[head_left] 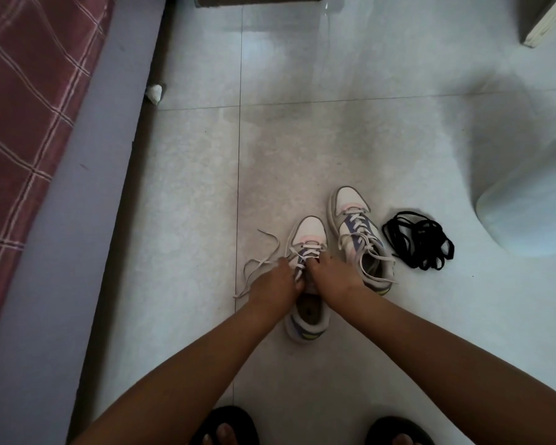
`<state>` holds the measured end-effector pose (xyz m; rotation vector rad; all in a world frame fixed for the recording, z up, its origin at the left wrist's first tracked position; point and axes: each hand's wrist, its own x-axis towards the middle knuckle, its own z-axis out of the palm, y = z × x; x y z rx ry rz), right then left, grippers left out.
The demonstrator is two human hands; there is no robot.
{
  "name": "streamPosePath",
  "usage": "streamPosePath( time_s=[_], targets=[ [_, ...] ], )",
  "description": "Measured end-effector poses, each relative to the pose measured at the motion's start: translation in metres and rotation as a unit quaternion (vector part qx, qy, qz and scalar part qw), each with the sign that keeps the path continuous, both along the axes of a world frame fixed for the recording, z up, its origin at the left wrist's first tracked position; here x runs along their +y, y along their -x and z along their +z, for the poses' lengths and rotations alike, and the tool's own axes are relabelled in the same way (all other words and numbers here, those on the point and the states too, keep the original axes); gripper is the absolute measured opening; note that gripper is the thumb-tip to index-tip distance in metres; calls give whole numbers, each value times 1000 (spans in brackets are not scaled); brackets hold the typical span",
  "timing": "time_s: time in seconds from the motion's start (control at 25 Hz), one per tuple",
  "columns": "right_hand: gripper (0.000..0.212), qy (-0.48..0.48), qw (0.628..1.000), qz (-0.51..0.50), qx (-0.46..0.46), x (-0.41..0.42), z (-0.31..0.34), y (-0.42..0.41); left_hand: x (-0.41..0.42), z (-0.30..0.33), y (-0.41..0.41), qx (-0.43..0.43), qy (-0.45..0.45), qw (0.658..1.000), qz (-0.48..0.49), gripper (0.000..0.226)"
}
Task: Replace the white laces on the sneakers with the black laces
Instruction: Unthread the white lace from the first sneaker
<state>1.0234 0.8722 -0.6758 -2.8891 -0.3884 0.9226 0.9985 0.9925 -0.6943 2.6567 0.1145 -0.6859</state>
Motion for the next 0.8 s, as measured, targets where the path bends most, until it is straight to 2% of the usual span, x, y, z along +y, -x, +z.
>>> streamPosePath(
  time_s=[0.08,0.12,0.16,0.2,0.24,0.28,0.4,0.48,0.52,0.56,0.68,0.76,0.8],
  targets=[
    [17,-124,985,-106,64,-6,4,0,9,-4,4,6,0,1000,13,39],
    [19,-230,940,-220,126,-8,11,-2,14,-6,5,-11,-16,1000,-1,37],
    [23,-341,848,-355,196,-9,16,-4,19,-6,6,-38,-42,998,-27,36],
    [26,-426,714,-497,250,-10,21,-7,25,-6,4,-59,-70,994,-54,35],
    [30,-478,600,-584,265,-12,22,-10,29,-6,1,-64,-96,991,-73,37],
    [34,-514,537,-619,253,-15,22,-13,32,-6,-3,-58,-119,988,-84,38],
    [42,-607,471,-611,190,-29,36,-25,38,-3,-11,-37,-164,981,-98,33],
    [41,-678,404,-590,169,-48,55,-40,43,-5,-11,-29,-182,976,-114,28],
    [38,-700,390,-576,165,-58,64,-47,45,-4,-10,-28,-188,975,-113,26],
    [31,-711,391,-563,157,-65,71,-54,46,-4,-10,-30,-190,975,-108,26],
    [19,-714,430,-540,119,-80,81,-68,44,-4,-10,-34,-182,977,-110,24],
    [22,-725,426,-533,92,-92,83,-81,46,-2,-10,-27,-178,978,-103,23],
    [23,-720,438,-533,75,-98,85,-87,50,-3,-10,-24,-173,980,-91,25]
  ],
)
